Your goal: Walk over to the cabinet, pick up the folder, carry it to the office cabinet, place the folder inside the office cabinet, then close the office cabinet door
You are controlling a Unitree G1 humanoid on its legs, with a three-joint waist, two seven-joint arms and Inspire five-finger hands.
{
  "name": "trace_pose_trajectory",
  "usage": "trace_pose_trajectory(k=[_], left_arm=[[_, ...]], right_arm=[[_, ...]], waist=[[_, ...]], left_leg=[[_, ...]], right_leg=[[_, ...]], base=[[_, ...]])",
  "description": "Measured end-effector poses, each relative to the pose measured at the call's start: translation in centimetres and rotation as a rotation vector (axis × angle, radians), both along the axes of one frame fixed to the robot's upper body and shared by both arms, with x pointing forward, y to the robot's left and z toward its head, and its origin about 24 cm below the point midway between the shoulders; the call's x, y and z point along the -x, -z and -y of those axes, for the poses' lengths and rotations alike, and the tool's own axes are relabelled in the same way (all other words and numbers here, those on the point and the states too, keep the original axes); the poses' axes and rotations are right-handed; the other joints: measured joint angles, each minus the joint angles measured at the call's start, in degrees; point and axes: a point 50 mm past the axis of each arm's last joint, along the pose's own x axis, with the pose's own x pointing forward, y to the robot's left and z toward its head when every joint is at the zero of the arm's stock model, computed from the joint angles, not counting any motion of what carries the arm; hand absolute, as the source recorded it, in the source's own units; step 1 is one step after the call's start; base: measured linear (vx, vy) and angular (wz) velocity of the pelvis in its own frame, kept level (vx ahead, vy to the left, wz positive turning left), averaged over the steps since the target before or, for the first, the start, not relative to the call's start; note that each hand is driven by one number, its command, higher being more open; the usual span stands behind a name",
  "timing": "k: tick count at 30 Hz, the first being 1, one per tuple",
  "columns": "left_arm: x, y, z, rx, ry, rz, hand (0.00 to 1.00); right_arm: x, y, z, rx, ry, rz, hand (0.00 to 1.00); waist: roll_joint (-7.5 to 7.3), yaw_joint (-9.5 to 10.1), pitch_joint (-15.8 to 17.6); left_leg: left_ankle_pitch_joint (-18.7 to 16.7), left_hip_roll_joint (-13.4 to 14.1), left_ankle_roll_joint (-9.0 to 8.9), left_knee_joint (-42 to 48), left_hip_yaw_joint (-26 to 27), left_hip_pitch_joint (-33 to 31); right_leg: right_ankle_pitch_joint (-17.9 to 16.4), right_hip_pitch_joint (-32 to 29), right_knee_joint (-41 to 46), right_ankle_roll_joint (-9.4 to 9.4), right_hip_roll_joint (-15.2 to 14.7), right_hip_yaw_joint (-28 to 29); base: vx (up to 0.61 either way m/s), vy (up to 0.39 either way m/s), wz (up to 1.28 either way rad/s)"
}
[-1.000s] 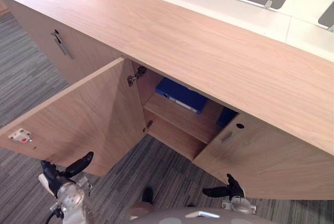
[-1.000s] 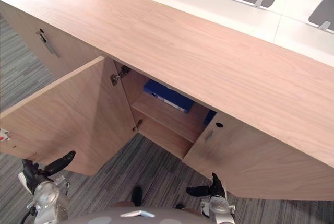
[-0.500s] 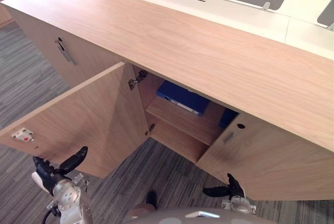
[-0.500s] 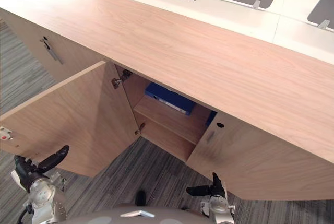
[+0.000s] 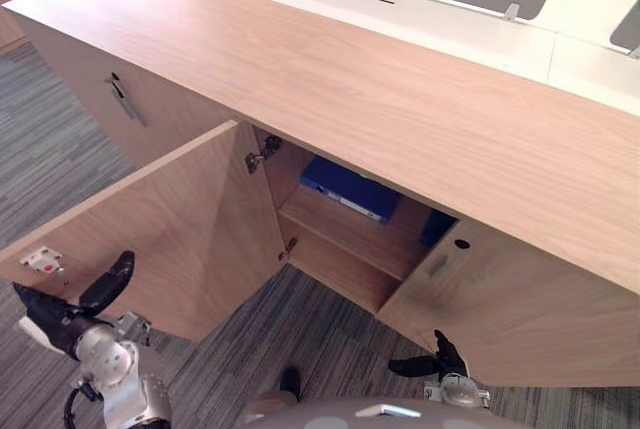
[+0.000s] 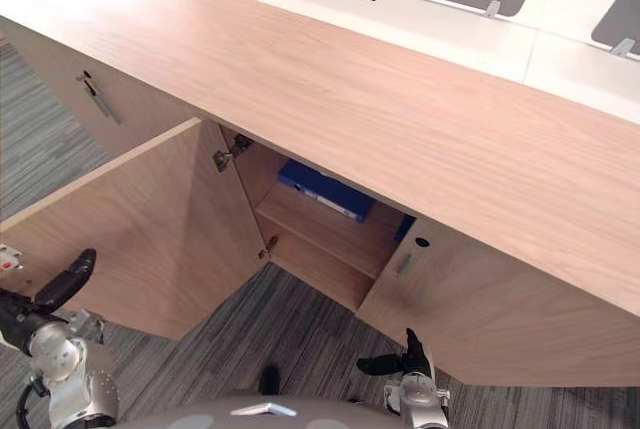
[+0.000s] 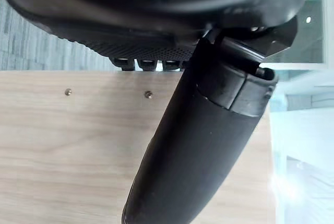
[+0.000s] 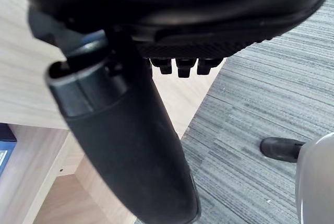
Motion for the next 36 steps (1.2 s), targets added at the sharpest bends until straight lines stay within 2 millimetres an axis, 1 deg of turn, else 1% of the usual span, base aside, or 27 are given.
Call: trace_pose_trajectory(k=[6,10,18,24,29,33,36], left_arm=[[-0.4,-0.3,0.4,-0.020,0.032,0.005,1.00],[-0.7,-0.3,0.9,-0.043,0.067,-0.020,1.00],[-0.3,0.4,1.5,-0.055,0.121,-0.080,1.00],[0.0,0.8,1.9,-0.056,0.163,-0.113,1.00],[-0.1,1.2,2.6,-0.048,0.201,-0.128,1.00],[-0.1,1.5,3.1,-0.046,0.243,-0.142,1.00],[0.3,1.8,3.4,-0.049,0.296,-0.172,1.00]], right_arm=[[0.6,0.2,0.0,-0.002,0.003,-0.023,1.00],[0.8,0.4,-0.1,-0.007,0.001,-0.041,1.00],[0.7,0.3,-0.1,-0.012,-0.004,-0.038,1.00],[0.8,0.4,-0.1,-0.017,-0.006,-0.041,1.00],[0.9,0.4,-0.2,-0.020,-0.018,-0.046,1.00],[0.8,0.4,-0.6,-0.025,-0.050,-0.047,1.00],[0.8,0.5,-0.7,-0.027,-0.065,-0.051,1.00]], waist=[[-0.25,0.01,-0.11],[-0.55,0.86,0.05],[-0.82,1.44,0.03],[-0.84,1.50,0.00],[-0.85,1.68,0.00],[-0.85,1.79,-0.08],[-0.76,2.02,-0.19]], left_leg=[[-0.04,-0.02,0.00,-0.01,0.00,0.24],[-0.06,-0.20,0.02,-0.01,-0.07,0.11],[-0.14,-0.60,0.15,0.02,-0.06,-0.04],[0.19,-0.60,0.50,0.02,0.11,-0.38],[0.36,-1.02,0.71,0.02,0.11,-0.65],[0.76,-1.41,0.92,0.03,0.09,-1.46],[1.11,-1.85,1.27,0.04,0.03,-2.15]], right_leg=[[-0.01,0.12,-0.02,0.00,-0.03,-0.05],[-0.03,0.12,-0.22,0.04,-0.21,-0.12],[0.01,0.02,-0.28,0.29,-0.60,-0.15],[0.22,-0.73,0.27,0.63,-0.79,0.09],[0.57,-0.99,0.21,1.21,-1.33,0.10],[0.90,-1.79,0.37,1.71,-1.74,0.11],[1.10,-2.60,0.65,2.03,-2.17,0.10]], base=[[-0.04,0.002,0.00],[0.00,0.000,0.00],[0.00,0.000,0.00],[0.00,0.000,0.00],[-0.01,0.004,0.00],[-0.05,0.028,0.02],[-0.05,0.035,0.03]])
